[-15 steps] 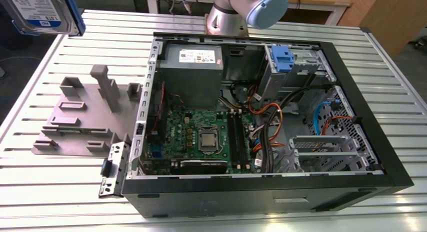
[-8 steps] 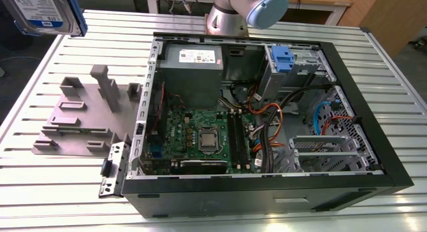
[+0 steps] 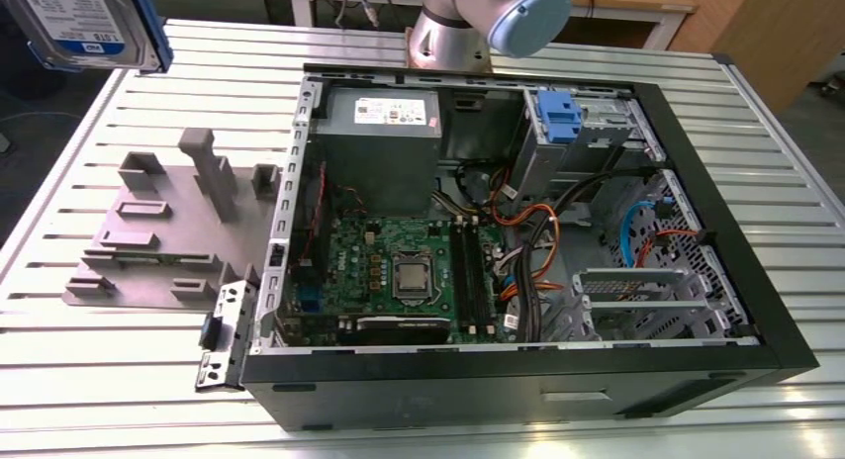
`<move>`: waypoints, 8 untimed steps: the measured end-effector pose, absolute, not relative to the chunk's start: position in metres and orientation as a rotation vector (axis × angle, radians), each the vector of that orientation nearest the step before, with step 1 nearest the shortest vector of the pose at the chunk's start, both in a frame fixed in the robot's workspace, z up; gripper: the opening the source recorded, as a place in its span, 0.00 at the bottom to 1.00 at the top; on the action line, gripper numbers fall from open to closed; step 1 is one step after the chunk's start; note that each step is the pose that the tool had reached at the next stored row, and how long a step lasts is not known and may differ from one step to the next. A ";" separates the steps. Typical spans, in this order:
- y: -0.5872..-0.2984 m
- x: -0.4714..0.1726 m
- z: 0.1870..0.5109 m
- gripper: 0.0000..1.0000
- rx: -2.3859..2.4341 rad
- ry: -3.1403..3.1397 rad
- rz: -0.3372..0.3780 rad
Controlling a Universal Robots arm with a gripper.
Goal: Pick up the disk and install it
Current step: 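Pick up the disk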
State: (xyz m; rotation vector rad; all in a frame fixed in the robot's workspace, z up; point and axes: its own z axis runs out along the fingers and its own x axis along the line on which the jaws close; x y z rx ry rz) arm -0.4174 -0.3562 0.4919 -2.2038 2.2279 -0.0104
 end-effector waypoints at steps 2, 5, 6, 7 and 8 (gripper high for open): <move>-0.359 -0.417 0.492 0.36 -2.203 2.228 -0.011; -0.364 -0.417 0.492 0.36 -2.204 2.228 -0.010; -0.366 -0.417 0.492 0.36 -2.204 2.228 -0.010; -0.367 -0.417 0.492 0.36 -2.204 2.228 -0.011; -0.368 -0.417 0.492 0.36 -2.204 2.228 -0.010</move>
